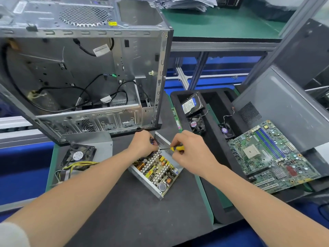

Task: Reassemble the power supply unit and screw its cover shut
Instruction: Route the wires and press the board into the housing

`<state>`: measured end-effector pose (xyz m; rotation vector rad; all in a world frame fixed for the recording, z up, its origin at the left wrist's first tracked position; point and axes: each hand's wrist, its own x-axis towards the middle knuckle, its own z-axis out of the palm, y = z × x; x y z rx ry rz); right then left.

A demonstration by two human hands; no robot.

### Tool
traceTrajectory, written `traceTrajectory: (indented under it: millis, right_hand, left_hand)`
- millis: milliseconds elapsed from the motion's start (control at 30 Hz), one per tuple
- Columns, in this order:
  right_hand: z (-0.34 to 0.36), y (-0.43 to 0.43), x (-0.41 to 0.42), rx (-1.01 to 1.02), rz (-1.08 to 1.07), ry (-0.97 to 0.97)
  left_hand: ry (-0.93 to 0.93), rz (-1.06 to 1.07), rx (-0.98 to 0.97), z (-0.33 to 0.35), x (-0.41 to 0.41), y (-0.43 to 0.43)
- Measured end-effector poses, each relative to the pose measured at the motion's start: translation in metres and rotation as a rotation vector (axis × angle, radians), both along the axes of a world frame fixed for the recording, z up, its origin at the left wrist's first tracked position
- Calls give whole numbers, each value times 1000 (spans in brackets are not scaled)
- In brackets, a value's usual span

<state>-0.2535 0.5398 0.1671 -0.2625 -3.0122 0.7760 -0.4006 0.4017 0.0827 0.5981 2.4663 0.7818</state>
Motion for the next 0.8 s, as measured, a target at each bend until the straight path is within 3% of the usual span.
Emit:
traceTrajectory:
  millis: [800]
  right_hand:
    - [-4, -8, -23, 125, 140, -64]
  left_hand:
    - [-57, 65, 19, 0, 1, 3]
